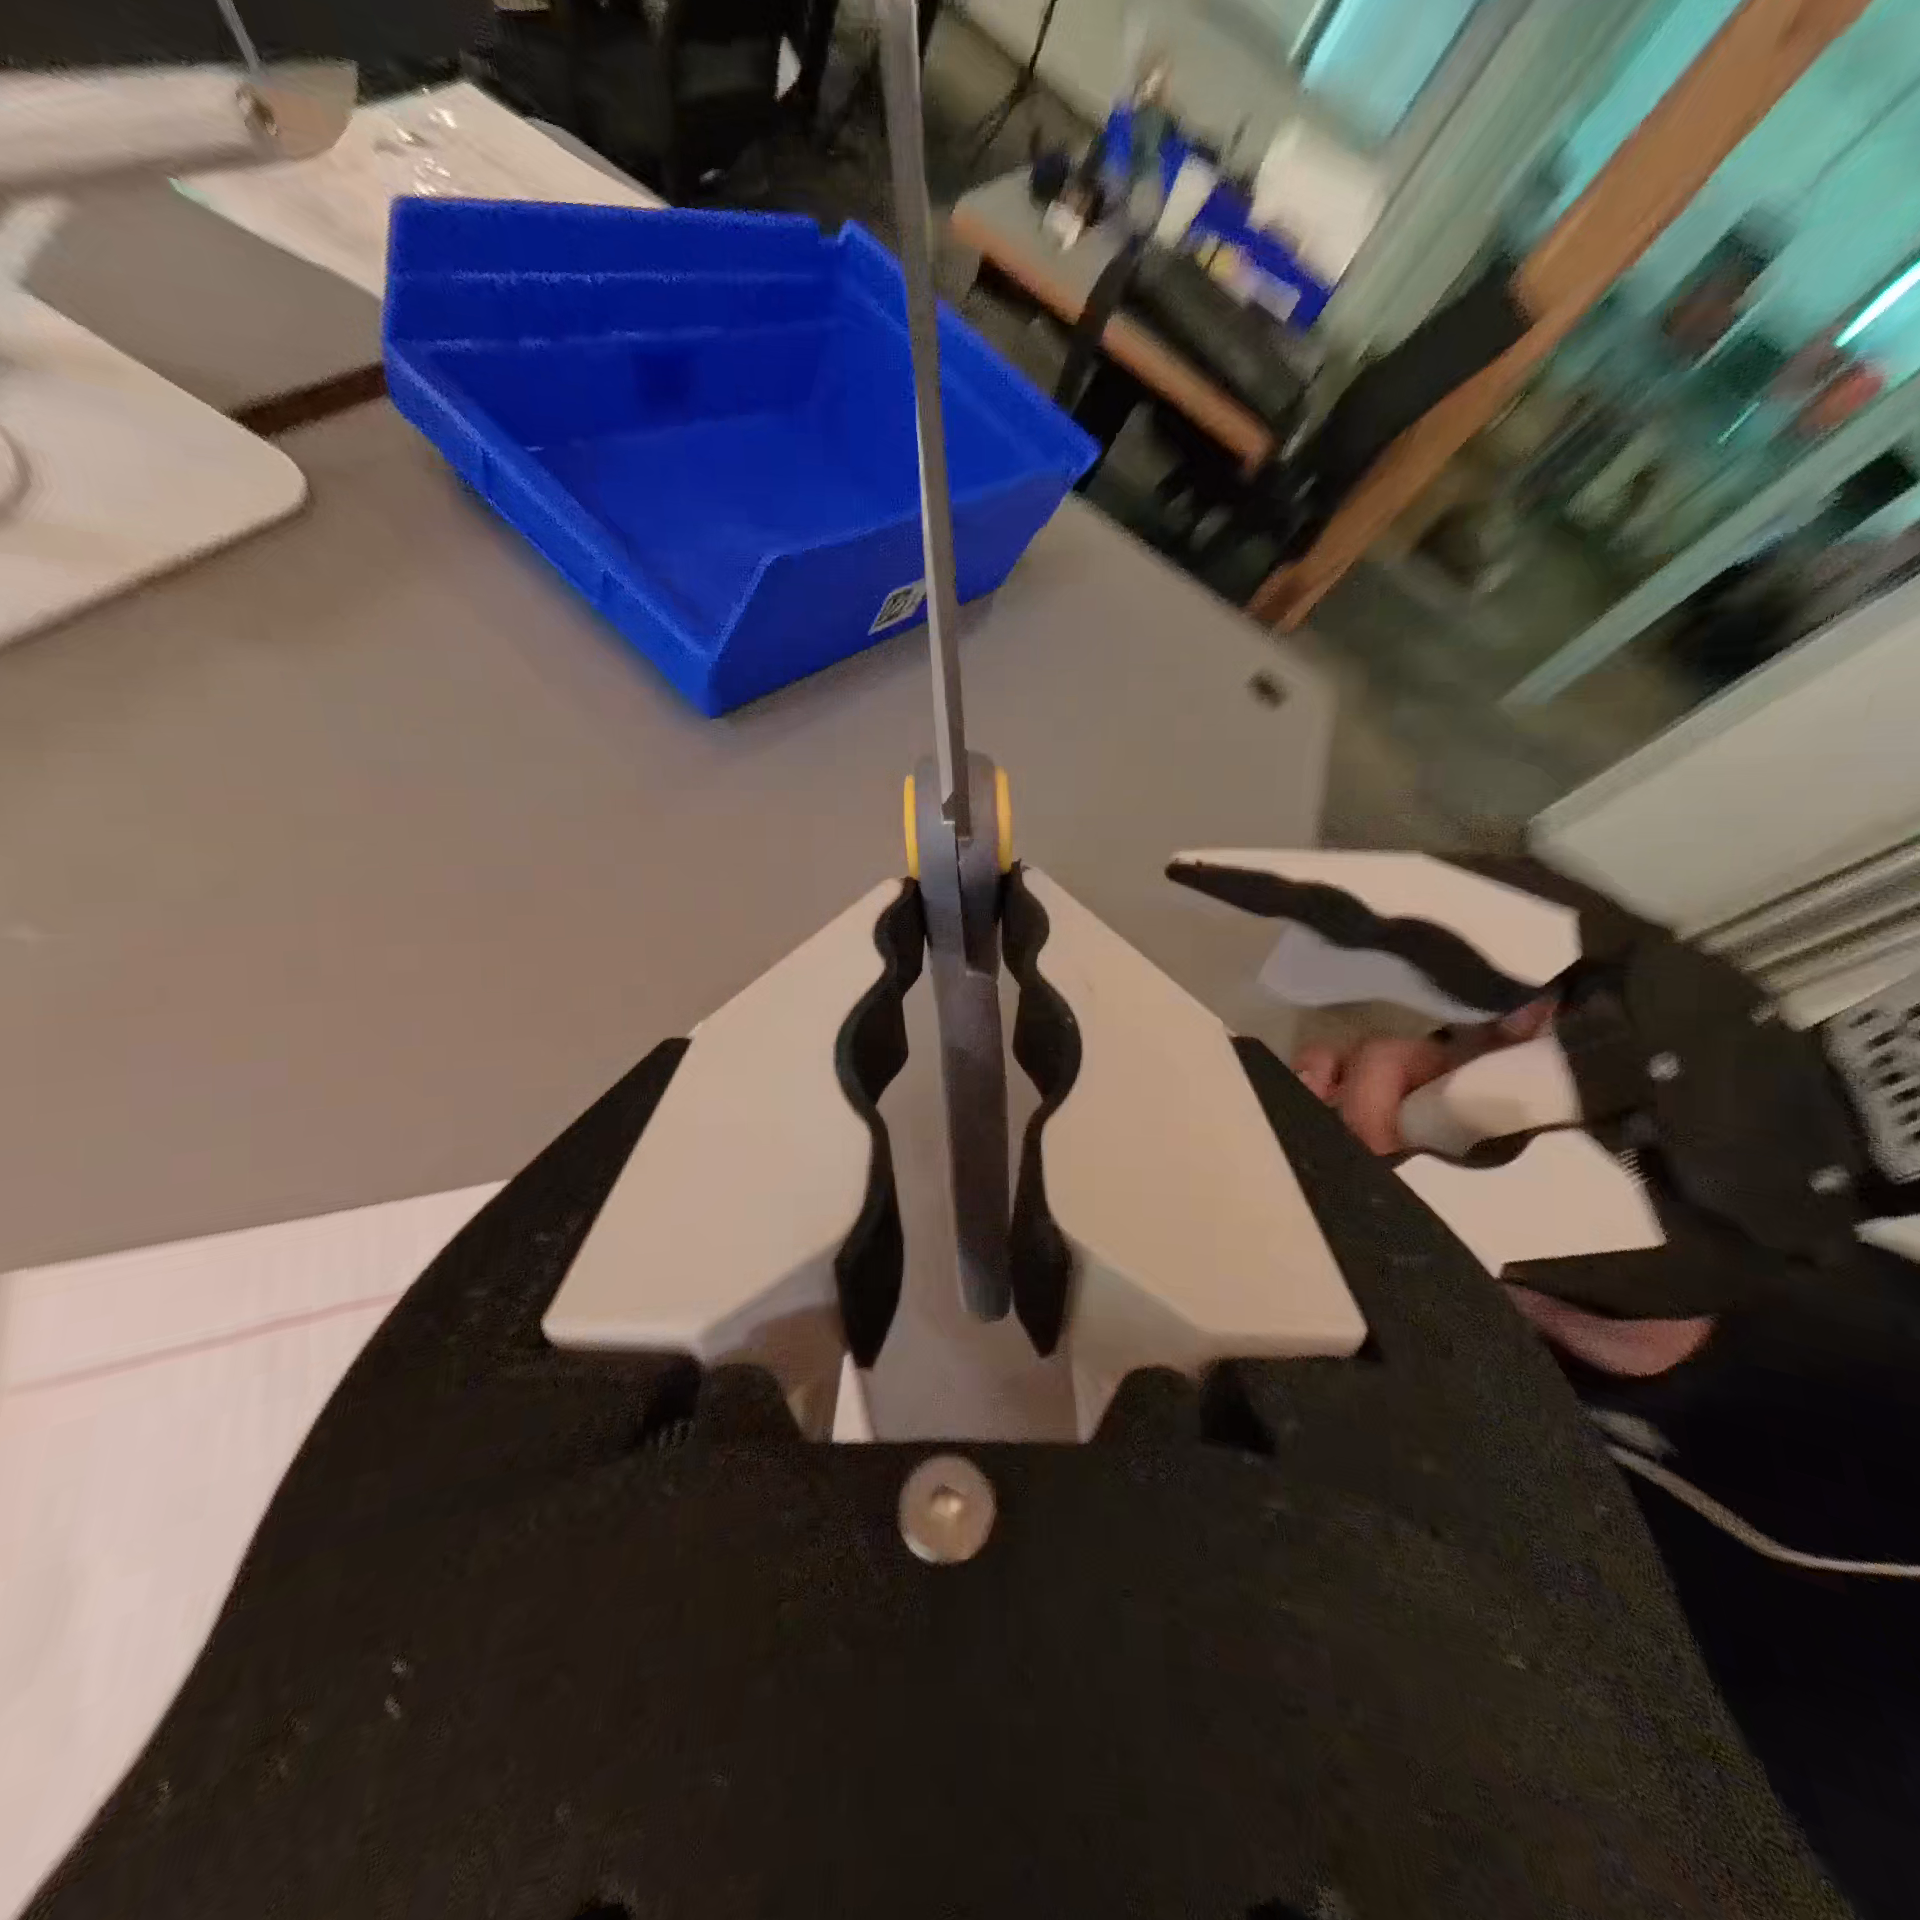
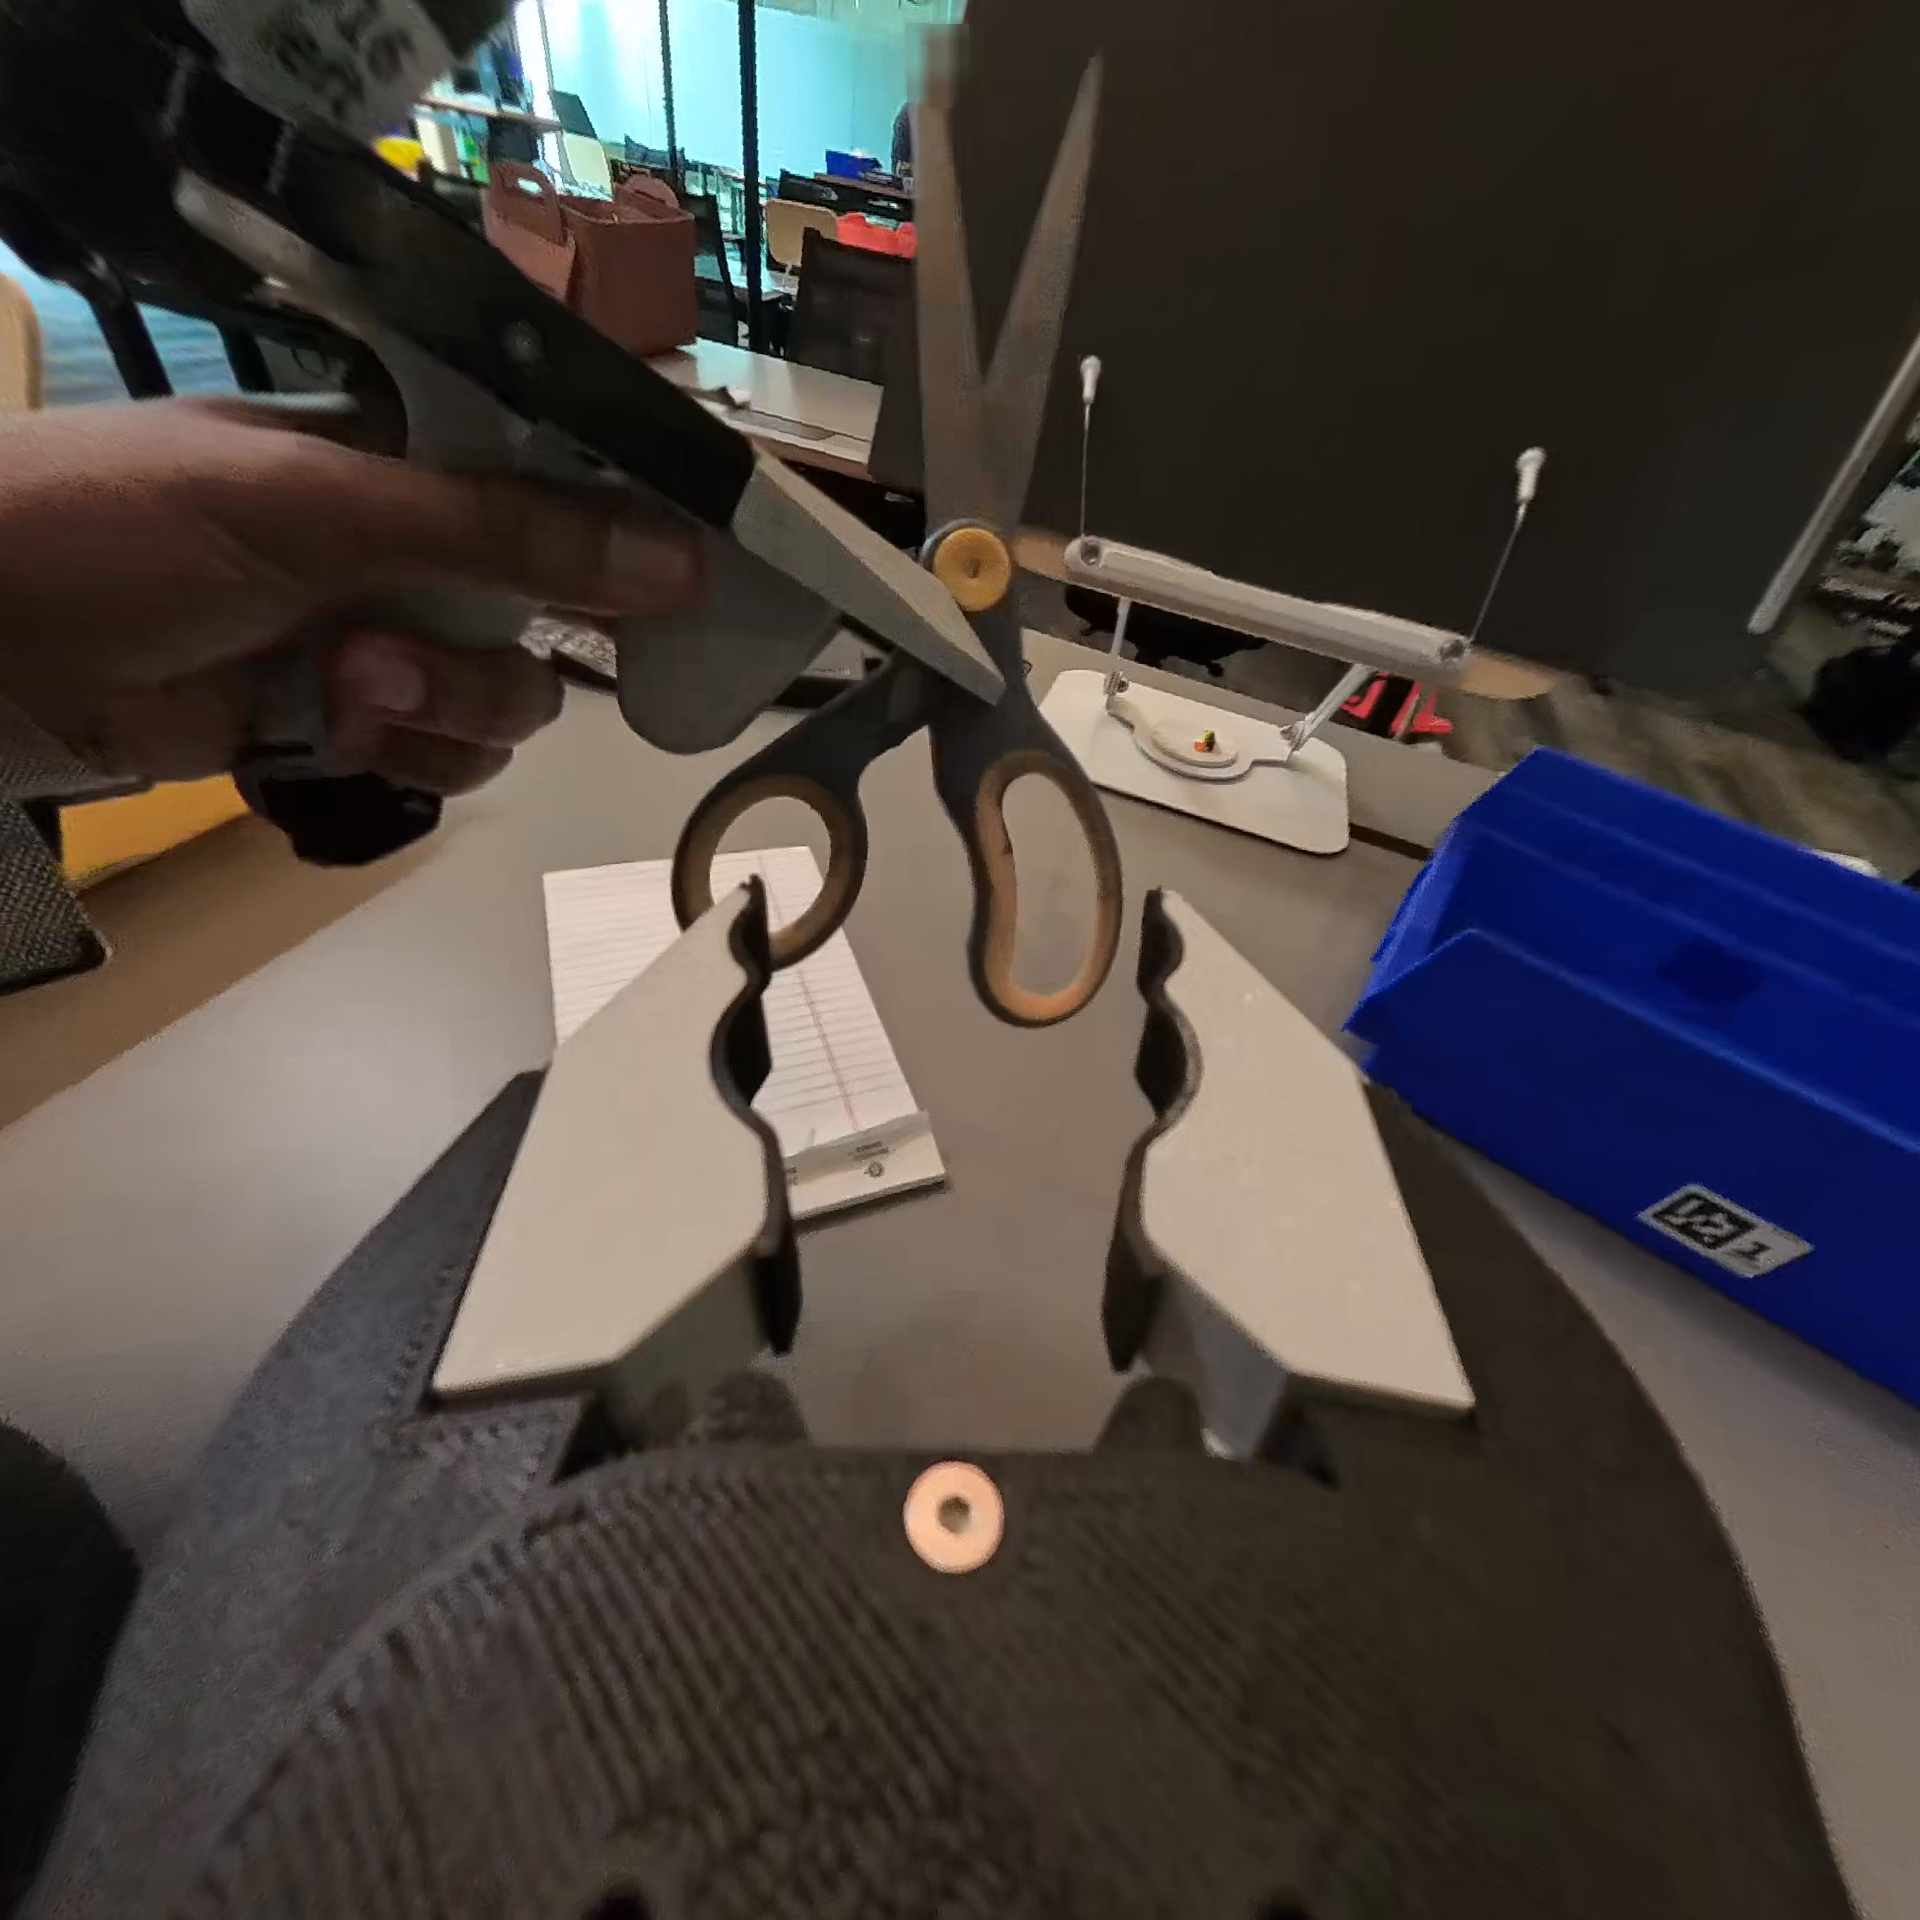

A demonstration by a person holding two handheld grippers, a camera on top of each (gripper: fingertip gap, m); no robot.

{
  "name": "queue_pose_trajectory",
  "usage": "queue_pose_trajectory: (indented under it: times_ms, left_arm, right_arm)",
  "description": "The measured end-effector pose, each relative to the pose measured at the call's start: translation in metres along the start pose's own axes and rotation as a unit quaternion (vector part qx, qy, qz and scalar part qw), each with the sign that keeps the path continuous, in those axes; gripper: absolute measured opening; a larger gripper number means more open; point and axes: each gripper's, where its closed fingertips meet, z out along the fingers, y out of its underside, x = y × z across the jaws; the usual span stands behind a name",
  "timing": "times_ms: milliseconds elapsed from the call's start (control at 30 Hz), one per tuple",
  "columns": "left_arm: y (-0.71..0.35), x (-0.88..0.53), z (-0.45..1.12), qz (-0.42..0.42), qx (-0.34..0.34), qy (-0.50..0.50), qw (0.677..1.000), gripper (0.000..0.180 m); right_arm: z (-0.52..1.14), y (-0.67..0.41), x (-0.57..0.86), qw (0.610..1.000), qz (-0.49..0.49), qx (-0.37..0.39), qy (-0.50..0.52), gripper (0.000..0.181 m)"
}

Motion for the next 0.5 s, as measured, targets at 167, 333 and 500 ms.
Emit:
queue_pose_trajectory:
  times_ms: [167, 333, 500]
  left_arm:
    - [-0.003, -0.021, -0.017, -0.109, 0.067, 0.037, 0.991, 0.012]
    - [0.002, -0.011, -0.015, -0.141, 0.072, 0.063, 0.985, 0.013]
    - [0.008, 0.009, -0.011, -0.151, 0.068, 0.097, 0.981, 0.012]
  right_arm:
    - [0.009, -0.003, -0.003, 1.0, -0.015, -0.012, -0.001, 0.059]
    - [0.028, 0.0, -0.02, 0.998, 0.011, -0.026, -0.059, 0.059]
    - [0.041, 0.026, -0.019, 0.992, 0.008, -0.1, -0.072, 0.064]
